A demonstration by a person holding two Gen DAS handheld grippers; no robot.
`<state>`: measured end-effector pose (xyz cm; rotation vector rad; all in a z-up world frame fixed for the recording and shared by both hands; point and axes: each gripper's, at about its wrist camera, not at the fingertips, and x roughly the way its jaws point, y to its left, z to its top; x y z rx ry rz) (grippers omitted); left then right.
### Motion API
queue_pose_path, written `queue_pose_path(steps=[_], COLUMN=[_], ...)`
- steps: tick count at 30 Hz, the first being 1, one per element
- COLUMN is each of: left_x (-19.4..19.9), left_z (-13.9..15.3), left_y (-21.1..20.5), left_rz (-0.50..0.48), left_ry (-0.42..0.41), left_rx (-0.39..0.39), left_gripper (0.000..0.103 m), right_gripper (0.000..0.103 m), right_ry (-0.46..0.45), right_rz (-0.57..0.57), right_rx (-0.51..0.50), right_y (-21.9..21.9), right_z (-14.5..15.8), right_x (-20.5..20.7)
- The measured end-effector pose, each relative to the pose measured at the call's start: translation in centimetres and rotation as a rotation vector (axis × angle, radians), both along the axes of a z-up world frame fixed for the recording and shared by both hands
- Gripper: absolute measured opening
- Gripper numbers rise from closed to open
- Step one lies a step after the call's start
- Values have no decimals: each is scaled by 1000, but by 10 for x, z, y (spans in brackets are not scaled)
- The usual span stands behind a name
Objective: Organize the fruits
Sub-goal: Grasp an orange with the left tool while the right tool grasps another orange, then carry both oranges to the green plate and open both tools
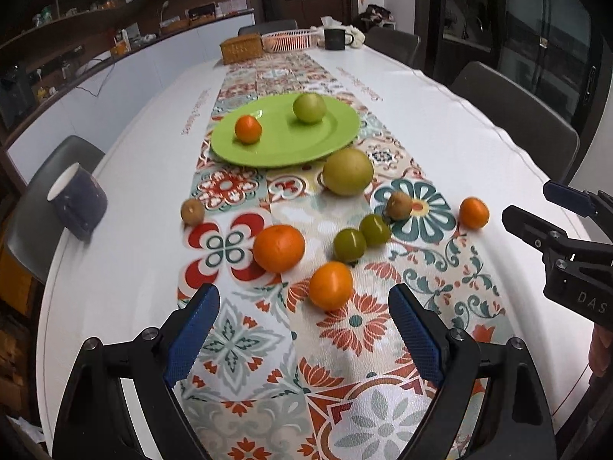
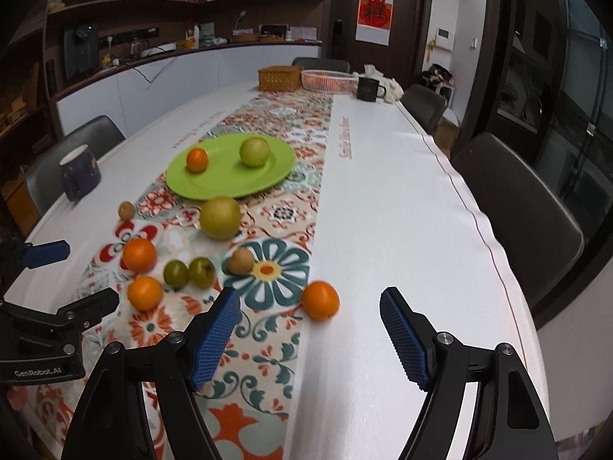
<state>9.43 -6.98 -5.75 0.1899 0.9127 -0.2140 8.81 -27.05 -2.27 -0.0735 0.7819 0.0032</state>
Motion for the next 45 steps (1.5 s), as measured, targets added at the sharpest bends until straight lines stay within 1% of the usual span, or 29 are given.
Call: queue_pose_path(steps=[5, 8, 13, 18, 21, 24, 29, 31, 34, 35, 39, 45], left_x=[5, 9, 19, 26, 32, 36, 40, 41, 41, 41, 41, 36], left_z=[-15, -21, -29, -34, -38, -41, -45, -47, -46, -45, -45, -40], left_y=[-4, -7, -13, -18, -20, -21, -23, -23, -21, -20, -18, -17], left_rz=[-5, -7, -4, -3, -1, -3, -11, -13, -12, -13, -23, -37], left_ry=[46, 65, 92, 114, 128, 138, 158, 165, 155, 155, 157, 139], left_rx=[-2, 2, -7, -22, -23, -27, -37, -37, -37, -42, -53, -64], left_gripper=[90, 88, 76, 68, 62, 56, 46, 40, 34, 34, 34, 34], right_gripper=[76, 76, 76, 75, 67, 63, 52, 46, 39, 36, 35, 35], right_ry=[36, 50, 76, 100, 111, 132, 153, 163, 166, 167, 164, 142], right_rz=[-11, -17, -22, -18, -13, 1, 18, 21, 26, 28, 35, 50], right_rx=[1, 3, 6, 13, 12, 18, 13, 19, 28, 30, 32, 43], right_y=[-5, -9, -15, -19, -20, -19, -17, -16, -15, -15, -11, -5], right_z=[-15, -22, -34, -44, -49, -56, -64, -66, -68, -69, -67, -55], right_x=[6, 11, 23, 34, 41, 49, 57, 60, 61, 61, 58, 48])
